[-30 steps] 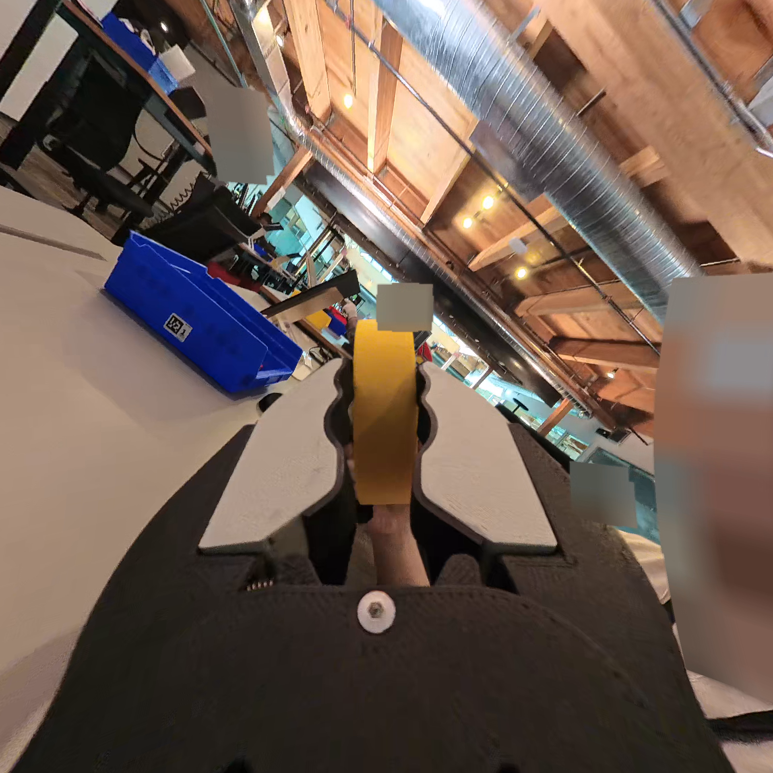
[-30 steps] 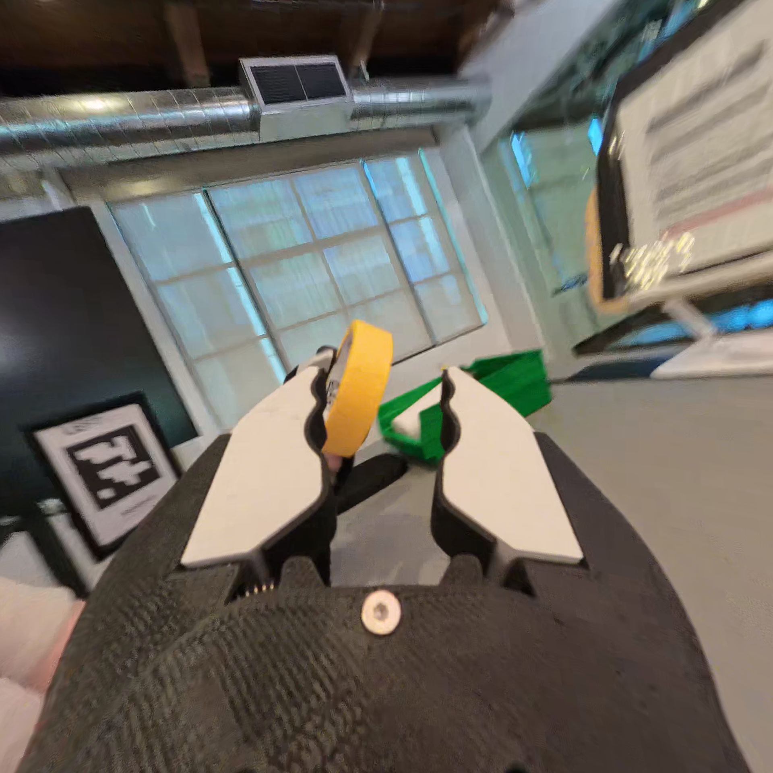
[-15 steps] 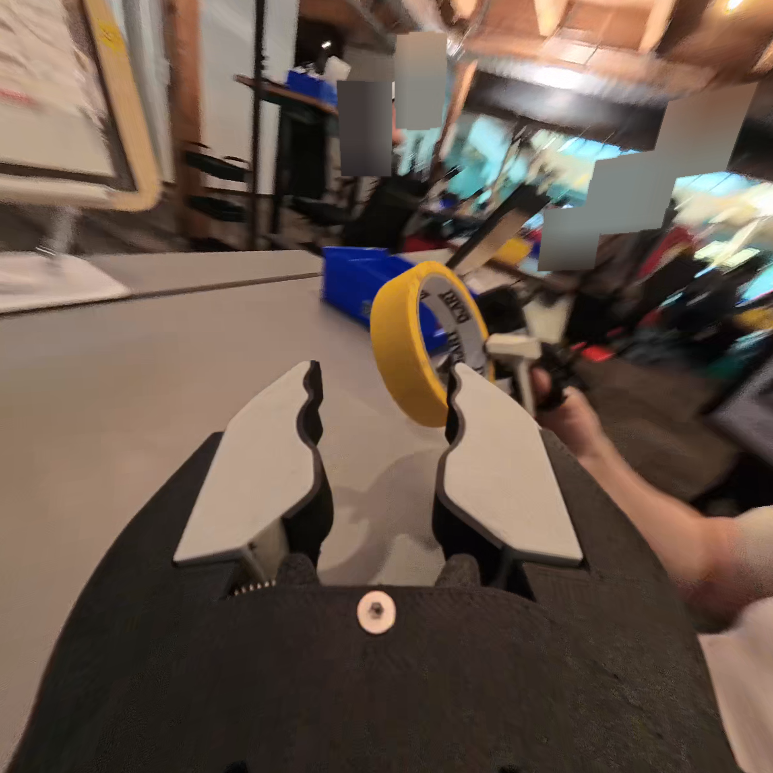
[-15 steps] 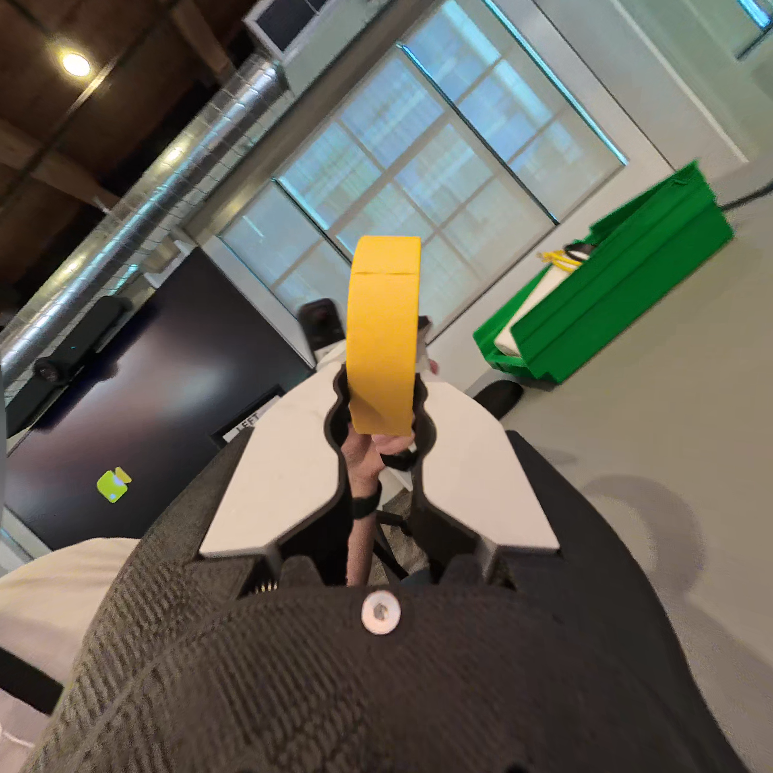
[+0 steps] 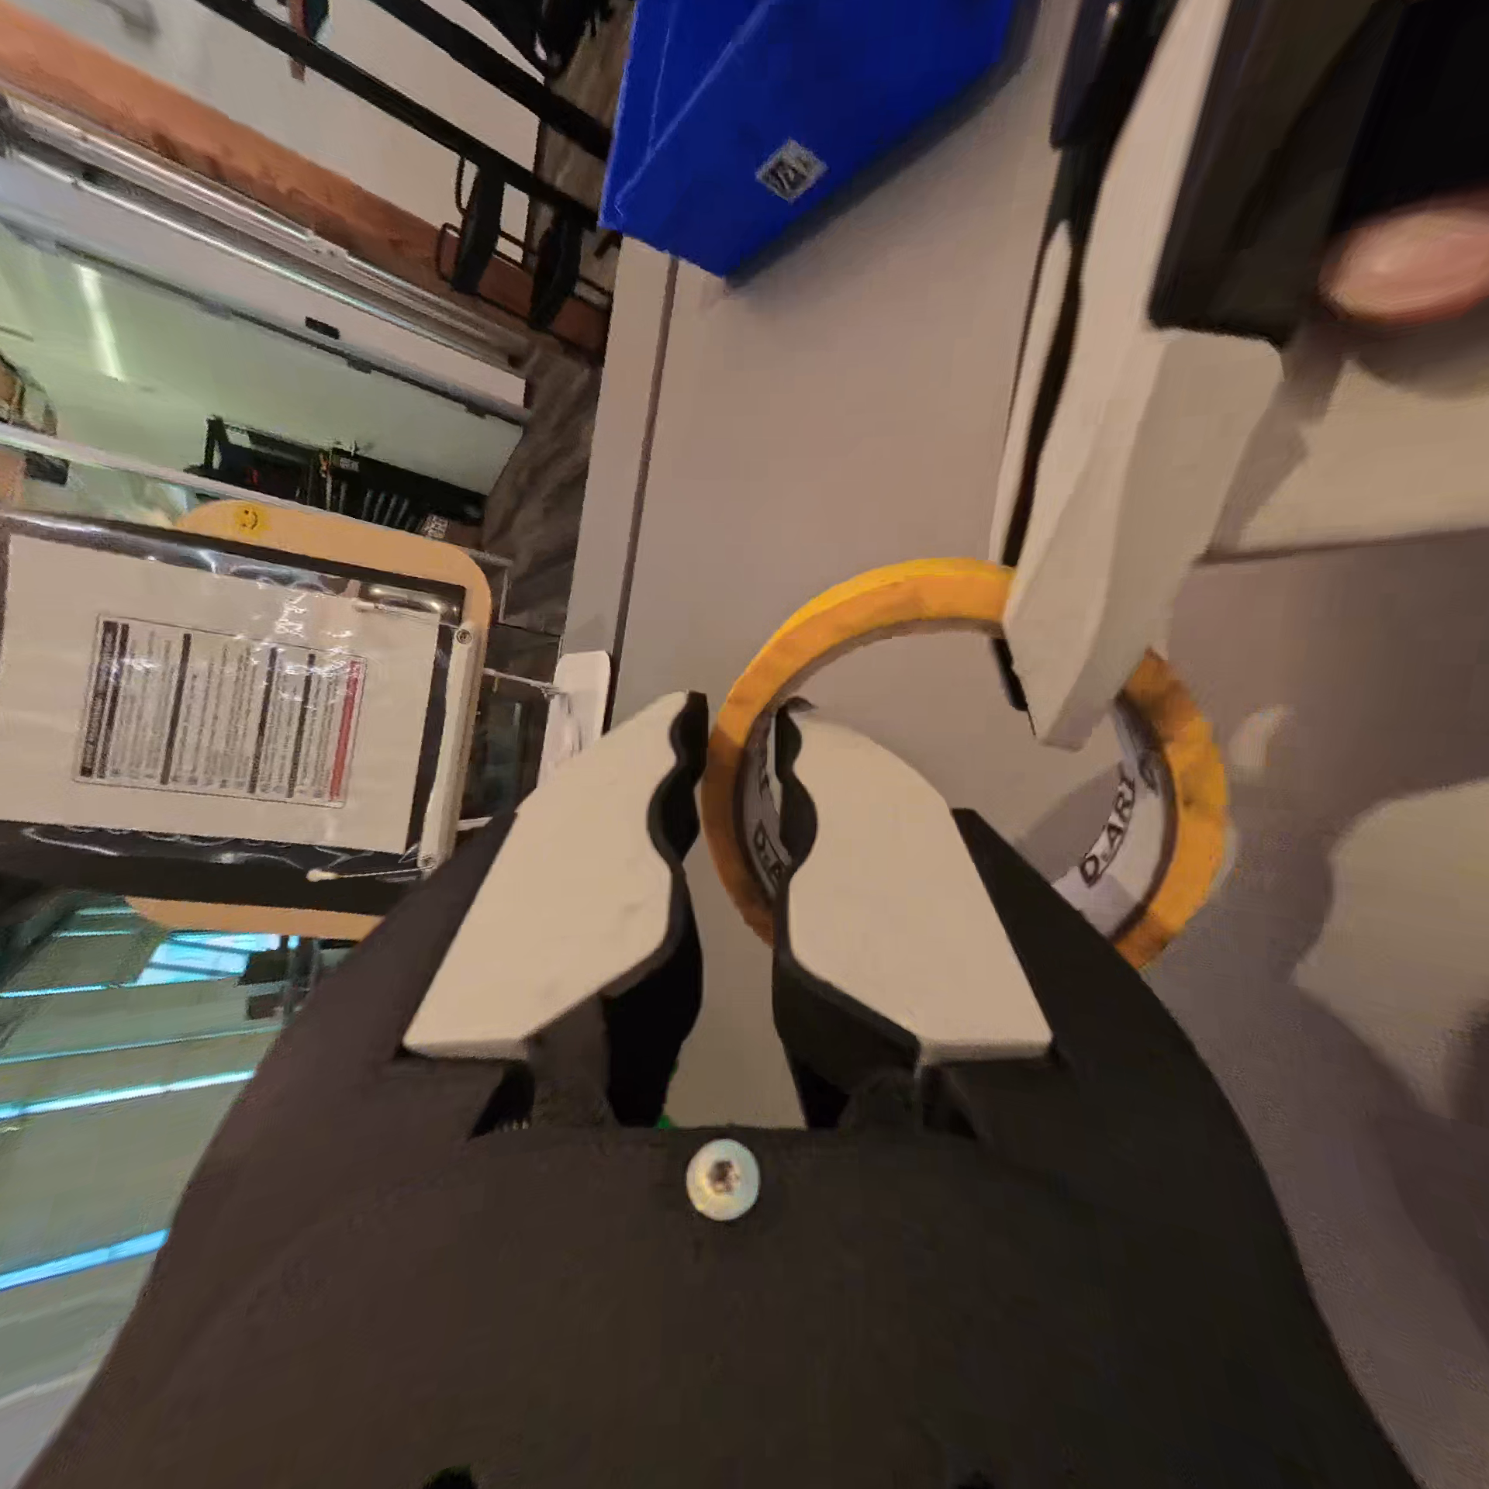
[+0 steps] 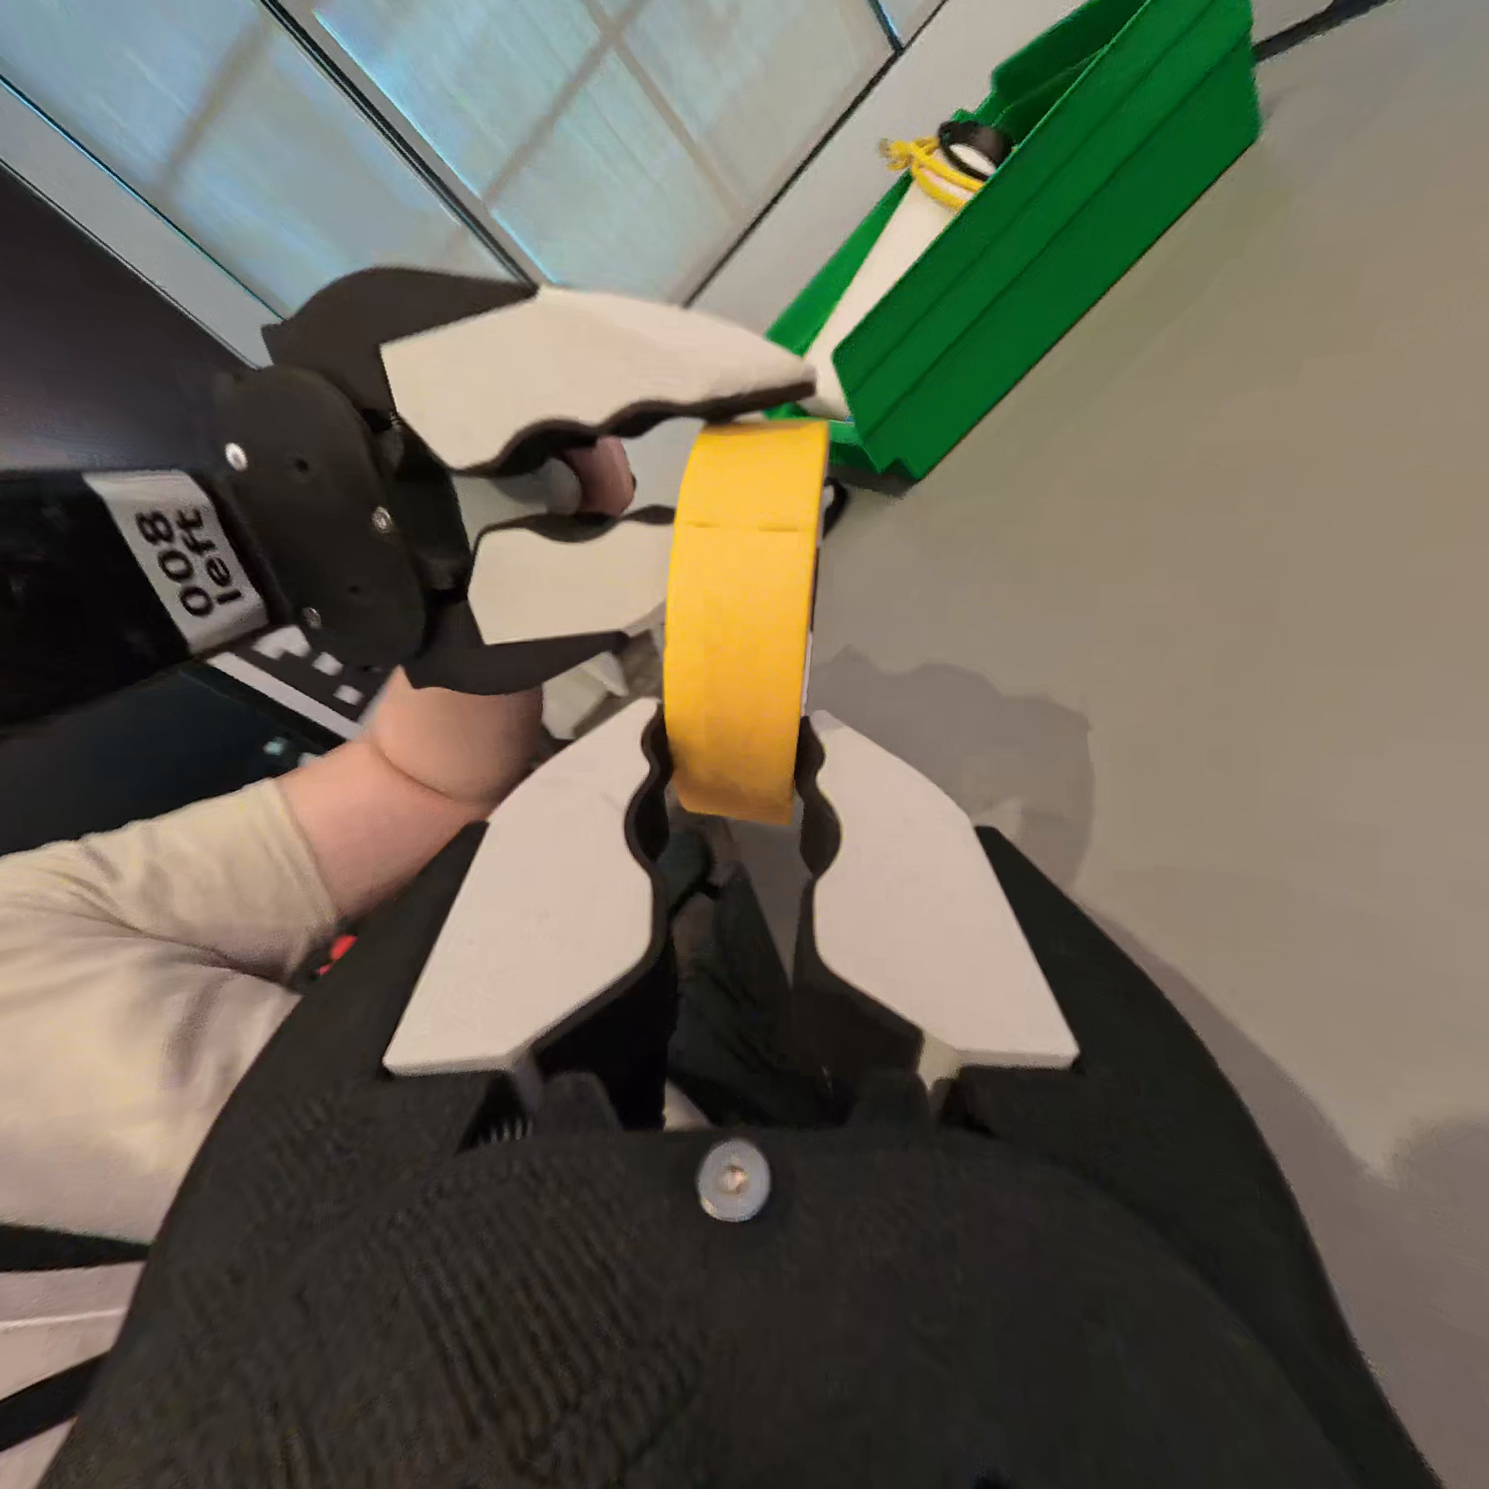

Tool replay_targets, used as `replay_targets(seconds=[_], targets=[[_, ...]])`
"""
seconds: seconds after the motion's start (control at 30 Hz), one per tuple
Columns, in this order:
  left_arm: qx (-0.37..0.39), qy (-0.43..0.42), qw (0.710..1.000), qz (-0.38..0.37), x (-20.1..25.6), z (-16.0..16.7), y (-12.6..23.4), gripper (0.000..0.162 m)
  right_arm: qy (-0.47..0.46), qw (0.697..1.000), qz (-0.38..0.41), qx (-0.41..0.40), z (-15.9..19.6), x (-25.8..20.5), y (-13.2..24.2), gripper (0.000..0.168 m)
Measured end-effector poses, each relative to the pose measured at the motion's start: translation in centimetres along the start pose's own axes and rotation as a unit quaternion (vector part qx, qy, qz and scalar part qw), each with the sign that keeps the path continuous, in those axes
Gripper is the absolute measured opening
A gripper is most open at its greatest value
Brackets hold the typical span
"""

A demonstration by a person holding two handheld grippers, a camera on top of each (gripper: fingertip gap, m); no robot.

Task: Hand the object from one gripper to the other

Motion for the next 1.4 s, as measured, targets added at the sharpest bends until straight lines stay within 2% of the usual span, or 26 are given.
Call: replay_targets(seconds=[0.03,0.13,0.23,0.3,0.4,0.47,0.5,0.63,0.7,0.8,0.87,0.9,0.93,0.97,1.0,1.07,1.13,1.17,1.23,1.3,1.4], targets=[[0.006,0.022,1.0,0.005,-0.1,-0.1,-0.1,0.015,0.021,1.0,0.013,0.006,-0.2,-0.3,0.4,0.03],[0.041,0.119,0.992,0.022,-1.0,0.3,0.3,0.01,0.086,0.994,-0.004,0.067,-0.8,-1.8,2.3,0.036],[0.108,0.292,0.949,0.056,-2.6,1.4,1.5,0.009,0.159,0.976,-0.018,0.148,-1.1,-3.0,4.7,0.061],[0.174,0.426,0.882,0.101,-3.6,2.4,2.4,0.009,0.228,0.951,-0.004,0.207,-0.7,-3.3,5.9,0.064],[0.275,0.593,0.737,0.175,-4.1,4.2,3.1,0.009,0.319,0.906,0.003,0.28,0.9,-3.9,6.2,0.067],[0.319,0.656,0.65,0.213,-3.8,5.2,2.9,0.009,0.381,0.877,0.014,0.294,2.0,-4.8,5.4,0.07],[0.329,0.675,0.624,0.216,-3.4,5.5,2.8,0.009,0.414,0.862,0.034,0.291,2.3,-5.3,4.8,0.07],[0.357,0.723,0.561,0.188,-1.7,5.9,2.2,0.009,0.522,0.786,0.163,0.288,2.4,-7.5,2.1,0.07],[0.372,0.736,0.533,0.19,-0.8,5.4,1.8,0.009,0.55,0.76,0.192,0.289,2.3,-8.3,0.5,0.07],[0.382,0.735,0.528,0.186,0.2,4.5,1.3,0.009,0.554,0.748,0.222,0.291,1.8,-8.9,-1.4,0.051],[0.39,0.732,0.521,0.201,0.8,4.1,1.1,0.009,0.553,0.745,0.236,0.288,1.5,-8.9,-1.6,0.038],[0.396,0.729,0.516,0.214,1.0,4.1,1.1,0.009,0.557,0.745,0.227,0.288,1.4,-8.9,-1.3,0.036],[0.4,0.722,0.513,0.234,1.2,4.2,1.1,0.011,0.557,0.749,0.213,0.29,1.2,-9.0,-0.8,0.035],[0.403,0.713,0.517,0.251,1.3,4.5,1.2,0.023,0.558,0.753,0.203,0.283,1.0,-9.0,-0.3,0.034],[0.399,0.701,0.534,0.253,1.4,5.0,1.4,0.035,0.568,0.751,0.205,0.267,0.7,-9.0,0.2,0.033],[0.377,0.666,0.608,0.213,1.5,6.7,2.3,0.048,0.622,0.728,0.199,0.208,0.1,-8.9,1.4,0.03],[0.365,0.604,0.687,0.174,0.9,8.1,4.0,0.05,0.663,0.719,0.159,0.134,-0.3,-9.1,2.8,0.03],[0.364,0.573,0.713,0.175,0.4,8.4,5.0,0.049,0.67,0.724,0.128,0.097,-0.6,-9.2,3.5,0.029],[0.366,0.509,0.743,0.234,-0.5,8.0,7.0,0.044,0.649,0.757,0.058,0.033,-1.3,-9.5,4.8,0.03],[0.358,0.453,0.755,0.31,-1.2,6.6,8.2,0.047,0.618,0.785,-0.032,-0.03,-2.0,-10.1,5.8,0.03],[0.36,0.367,0.758,0.401,-1.3,3.5,8.9,0.052,0.585,0.794,-0.131,-0.104,-2.7,-11.1,6.3,0.029]])
Point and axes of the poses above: each gripper's, where its closed fingertips meet, y back along the fingers, z out of its underside, x = y × z across the jaws, the point moved 10 cm from there along y, back along the fingers
